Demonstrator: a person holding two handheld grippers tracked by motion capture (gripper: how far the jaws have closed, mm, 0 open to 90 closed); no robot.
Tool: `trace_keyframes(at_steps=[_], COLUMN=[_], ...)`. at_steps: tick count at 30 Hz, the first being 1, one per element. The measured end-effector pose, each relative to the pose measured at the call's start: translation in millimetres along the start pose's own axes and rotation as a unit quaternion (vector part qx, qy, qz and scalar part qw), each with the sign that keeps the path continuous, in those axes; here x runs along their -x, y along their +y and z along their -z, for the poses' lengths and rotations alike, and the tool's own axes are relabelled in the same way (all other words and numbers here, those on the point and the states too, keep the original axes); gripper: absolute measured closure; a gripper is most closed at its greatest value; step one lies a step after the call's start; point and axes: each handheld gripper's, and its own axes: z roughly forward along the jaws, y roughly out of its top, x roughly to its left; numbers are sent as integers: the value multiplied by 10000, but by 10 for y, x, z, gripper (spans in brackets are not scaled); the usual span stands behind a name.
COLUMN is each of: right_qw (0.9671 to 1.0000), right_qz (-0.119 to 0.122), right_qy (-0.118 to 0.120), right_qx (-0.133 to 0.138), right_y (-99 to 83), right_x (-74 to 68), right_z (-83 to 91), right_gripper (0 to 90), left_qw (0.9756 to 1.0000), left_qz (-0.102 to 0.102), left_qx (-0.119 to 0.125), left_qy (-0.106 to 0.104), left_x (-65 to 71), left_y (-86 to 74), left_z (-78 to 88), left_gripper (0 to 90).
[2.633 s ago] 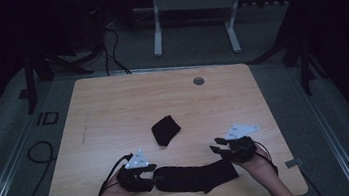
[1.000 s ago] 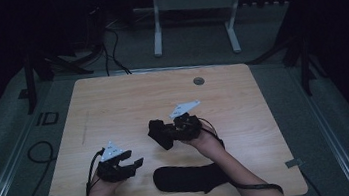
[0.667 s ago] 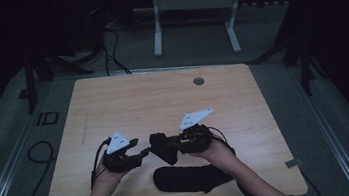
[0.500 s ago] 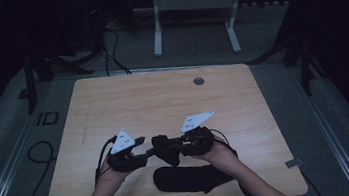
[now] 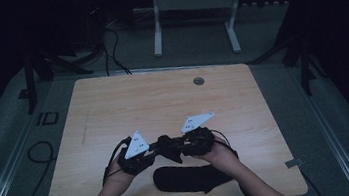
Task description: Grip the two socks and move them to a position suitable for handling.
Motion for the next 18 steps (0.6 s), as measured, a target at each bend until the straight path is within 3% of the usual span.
trace_keyframes(at_steps=[5,9,12,16,18], right_qw=[9999,9994,9993,9992,9991], right_qz=[-38,-119,-20,-46,-93], right_qy=[-16,32,-63,-66,-56], right_qx=[164,337,371,383,402], right_y=[1,6,17,9,-9], right_x=[41,76,57,75,98], right_z=[93,205,245,273,297], right_gripper=[734,731,731,731,732], left_qw=[9997,9997,9997,9996,9992], left_qz=[231,217,160,217,186], left_qx=[-21,-71,-147,-183,-313], left_qy=[-27,-65,-53,-71,-157], left_x=[-55,-39,-37,-42,-32], left_y=[-6,22,30,15,-6], left_z=[34,44,23,5,-21], left_gripper=[872,873,873,873,873])
